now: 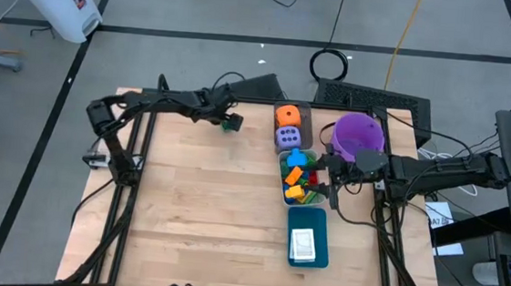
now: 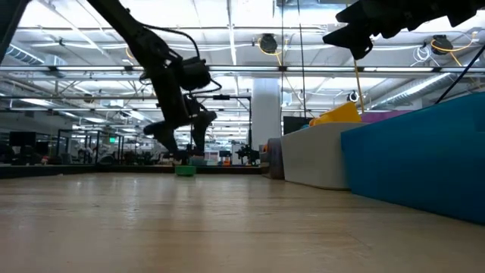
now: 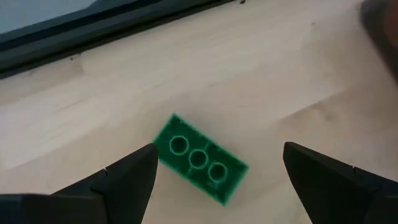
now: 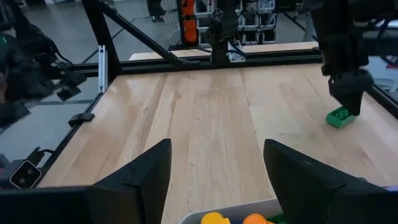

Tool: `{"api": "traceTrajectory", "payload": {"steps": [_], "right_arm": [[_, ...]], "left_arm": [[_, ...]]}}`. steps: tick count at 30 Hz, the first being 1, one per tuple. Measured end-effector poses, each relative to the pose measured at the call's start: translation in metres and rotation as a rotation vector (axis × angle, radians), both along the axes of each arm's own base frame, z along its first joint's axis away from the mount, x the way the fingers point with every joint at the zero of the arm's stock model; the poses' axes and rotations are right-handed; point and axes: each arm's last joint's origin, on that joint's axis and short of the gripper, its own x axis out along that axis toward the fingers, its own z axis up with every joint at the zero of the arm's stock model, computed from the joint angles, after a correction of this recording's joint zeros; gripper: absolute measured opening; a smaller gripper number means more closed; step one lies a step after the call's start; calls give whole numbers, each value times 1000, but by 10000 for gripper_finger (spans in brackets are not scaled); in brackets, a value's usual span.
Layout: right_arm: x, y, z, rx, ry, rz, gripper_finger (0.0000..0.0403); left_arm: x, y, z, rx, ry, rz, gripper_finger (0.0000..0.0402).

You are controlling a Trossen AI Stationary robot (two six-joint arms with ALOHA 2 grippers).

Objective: Pick & Place Toys
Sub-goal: Put the dark green game piece into the gray bin

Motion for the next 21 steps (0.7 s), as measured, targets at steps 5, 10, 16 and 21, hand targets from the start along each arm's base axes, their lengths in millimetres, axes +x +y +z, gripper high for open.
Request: {"api": "traceTrajectory", "payload": {"steps": [5,10,16,21], "right_arm": [[0,0,0,0,4,0,228],[0,0,-1,0,6,0,228],[0,0,0,0,5,0,228],[0,0,0,0,4,0,228]], "left_arm": [[3,6,-23,5,69,61,351],[3,9,-34,-27,85,71,351],[6,5,-35,-67,66,-3,351],[10,-2,-35,-84,64,-42,351]]}}
